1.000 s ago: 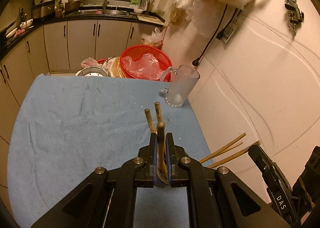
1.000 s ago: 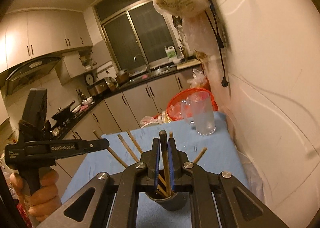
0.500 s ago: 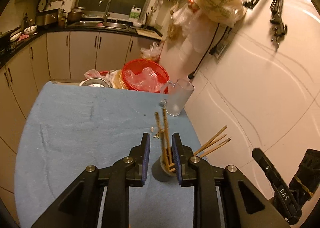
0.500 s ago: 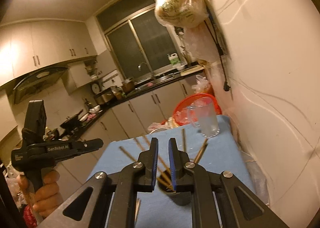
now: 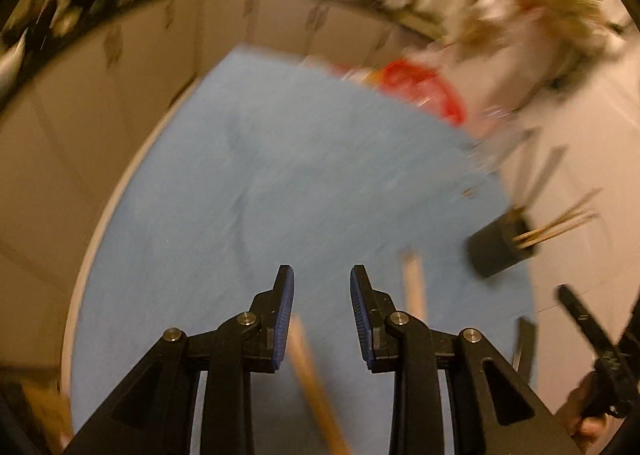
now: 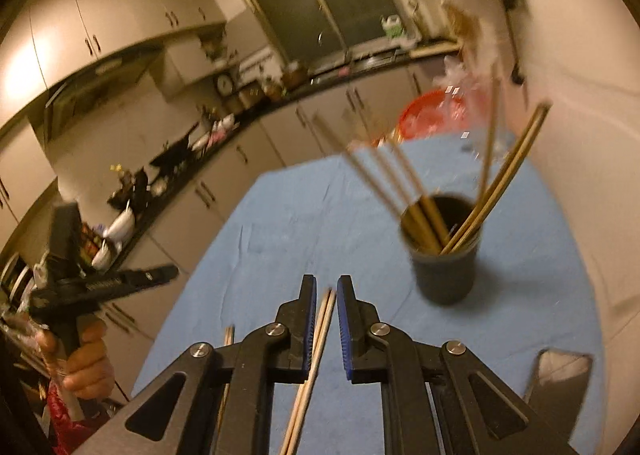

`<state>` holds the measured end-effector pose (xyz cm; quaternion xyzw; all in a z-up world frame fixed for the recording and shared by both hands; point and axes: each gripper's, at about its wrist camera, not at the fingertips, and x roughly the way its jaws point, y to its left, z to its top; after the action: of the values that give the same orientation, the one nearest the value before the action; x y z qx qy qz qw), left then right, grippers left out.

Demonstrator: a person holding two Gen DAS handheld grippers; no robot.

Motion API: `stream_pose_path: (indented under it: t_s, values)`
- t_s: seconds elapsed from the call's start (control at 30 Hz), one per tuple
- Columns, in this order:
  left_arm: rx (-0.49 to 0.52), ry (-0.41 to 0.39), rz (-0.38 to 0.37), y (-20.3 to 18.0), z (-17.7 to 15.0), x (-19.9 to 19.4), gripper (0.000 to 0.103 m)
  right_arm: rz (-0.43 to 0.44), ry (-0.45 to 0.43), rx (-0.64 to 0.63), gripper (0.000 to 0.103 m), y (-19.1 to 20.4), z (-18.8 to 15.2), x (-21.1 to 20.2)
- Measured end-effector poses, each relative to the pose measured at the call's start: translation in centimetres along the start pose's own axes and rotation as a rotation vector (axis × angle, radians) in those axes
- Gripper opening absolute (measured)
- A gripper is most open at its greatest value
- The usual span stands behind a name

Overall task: Organize utensils
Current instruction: 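Return to the towel and grasp a chopstick with each tool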

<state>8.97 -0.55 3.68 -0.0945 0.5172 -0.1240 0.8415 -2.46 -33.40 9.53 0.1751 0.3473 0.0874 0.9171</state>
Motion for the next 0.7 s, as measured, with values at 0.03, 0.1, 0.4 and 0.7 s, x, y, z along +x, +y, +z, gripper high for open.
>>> stream_pose_path:
  t_s: [0.03,0.1,0.4,0.7]
  values:
    - [-0.031,0.045,0.009,1.2,-0.5,1.4,0.029,0.001,0.014,0.001,0.013,0.1,-0.2,0.6]
    - [-0.066,0.1,0.032,2.5,-1.3,3.3,0.029,0.01,0.039,0.007,0.013,0.4,-0.7,1.5]
    - [-0.057,0.187,0.038,1.5,-2.6,7.5,0.029,-0.018,0.061,-0.003,0.013,0.8,-1.2,2.3]
    - [-0.038,0.193,0.112,1.2,-2.9,8.6,0.026,-0.022,0.092,-0.001,0.013,0.8,-1.5,3.1]
